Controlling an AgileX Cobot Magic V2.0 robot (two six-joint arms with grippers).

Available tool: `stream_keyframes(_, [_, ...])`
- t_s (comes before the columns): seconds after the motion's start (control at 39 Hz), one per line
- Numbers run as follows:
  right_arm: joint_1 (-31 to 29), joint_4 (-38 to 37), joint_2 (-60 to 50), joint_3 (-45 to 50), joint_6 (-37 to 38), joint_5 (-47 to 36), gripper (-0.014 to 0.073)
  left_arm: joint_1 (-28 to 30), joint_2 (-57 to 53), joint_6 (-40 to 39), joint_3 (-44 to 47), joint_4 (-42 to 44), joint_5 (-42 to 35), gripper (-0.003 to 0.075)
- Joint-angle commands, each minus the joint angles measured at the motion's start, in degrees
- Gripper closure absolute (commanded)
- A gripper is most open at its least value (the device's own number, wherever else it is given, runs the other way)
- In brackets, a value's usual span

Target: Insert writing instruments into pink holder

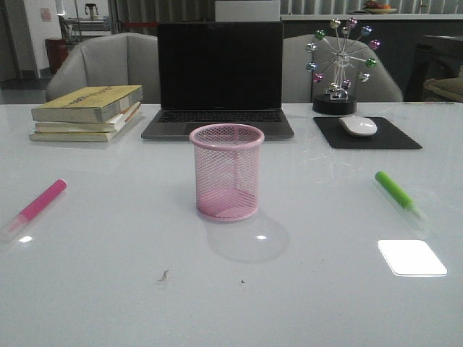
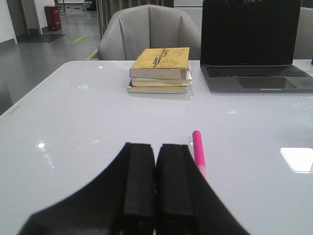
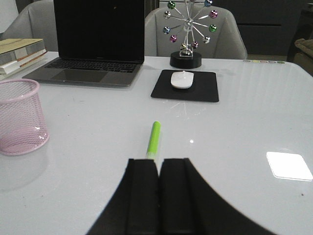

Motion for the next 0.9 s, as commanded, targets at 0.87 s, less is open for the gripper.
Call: stream_keyframes(0.87, [-0.2,-0.6,-1.0,0.1,-0.5,-5.7,0.0572,-0.1,-1.4,-0.2,0.2,-0.5,-15.3,0.0621])
